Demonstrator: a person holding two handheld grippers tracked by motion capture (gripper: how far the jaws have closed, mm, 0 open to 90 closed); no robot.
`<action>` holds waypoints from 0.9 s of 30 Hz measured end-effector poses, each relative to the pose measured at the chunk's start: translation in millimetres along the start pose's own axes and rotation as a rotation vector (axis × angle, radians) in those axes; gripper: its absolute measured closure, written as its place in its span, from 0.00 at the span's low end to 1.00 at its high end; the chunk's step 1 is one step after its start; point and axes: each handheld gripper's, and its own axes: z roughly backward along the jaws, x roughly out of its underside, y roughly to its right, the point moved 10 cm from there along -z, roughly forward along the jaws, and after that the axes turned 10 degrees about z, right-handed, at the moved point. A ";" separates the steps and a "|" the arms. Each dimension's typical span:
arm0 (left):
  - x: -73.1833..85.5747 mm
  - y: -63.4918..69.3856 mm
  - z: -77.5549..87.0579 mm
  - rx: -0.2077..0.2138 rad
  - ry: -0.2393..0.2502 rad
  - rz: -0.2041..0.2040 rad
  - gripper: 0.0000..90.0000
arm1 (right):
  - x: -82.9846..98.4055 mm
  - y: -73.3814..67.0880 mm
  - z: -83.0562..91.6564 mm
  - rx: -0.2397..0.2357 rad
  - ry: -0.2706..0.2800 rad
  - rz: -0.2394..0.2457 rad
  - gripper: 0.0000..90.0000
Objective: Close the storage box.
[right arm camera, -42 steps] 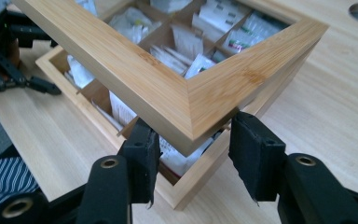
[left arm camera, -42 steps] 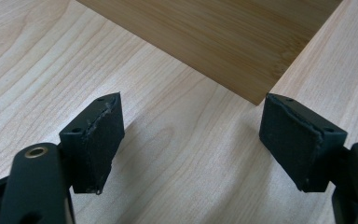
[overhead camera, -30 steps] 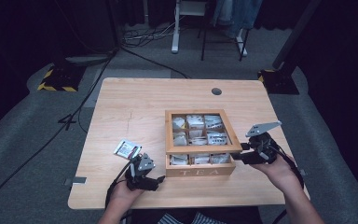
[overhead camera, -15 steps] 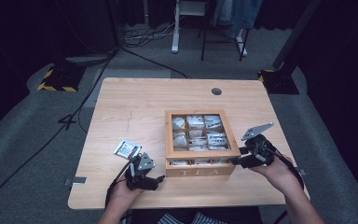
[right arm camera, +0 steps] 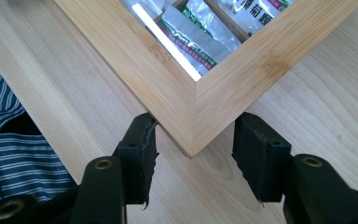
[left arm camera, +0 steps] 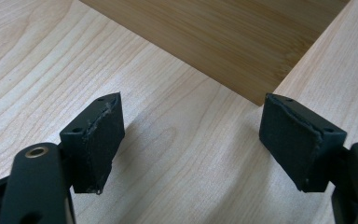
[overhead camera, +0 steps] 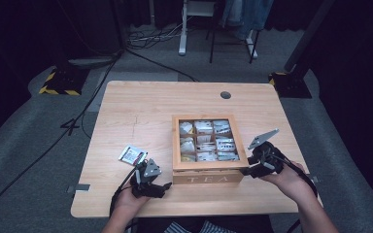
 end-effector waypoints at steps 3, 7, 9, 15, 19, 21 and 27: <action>0.0 0.2 0.0 0.001 0.000 0.000 0.25 | 1.3 -0.4 -1.4 -0.003 -0.015 0.004 0.55; 0.0 0.0 0.0 0.000 0.000 0.000 0.25 | 2.4 -0.7 -3.3 -0.009 -0.026 0.005 0.55; 0.0 0.0 0.0 0.000 0.000 0.000 0.25 | 2.8 -1.0 -4.0 -0.010 -0.031 0.004 0.55; 0.1 0.2 -0.1 0.001 0.000 0.000 0.25 | 4.0 -1.4 -6.7 -0.012 -0.044 0.008 0.55; 0.1 0.2 -0.1 0.001 0.000 0.000 0.25 | 5.0 -1.7 -9.1 -0.007 -0.059 0.015 0.55; 0.1 0.2 -0.1 0.001 0.000 0.000 0.25 | 5.2 -1.7 -9.7 -0.006 -0.063 0.017 0.55; 0.0 0.0 0.0 0.000 0.000 -0.001 0.25 | 6.4 -2.3 -12.9 -0.010 -0.075 0.016 0.53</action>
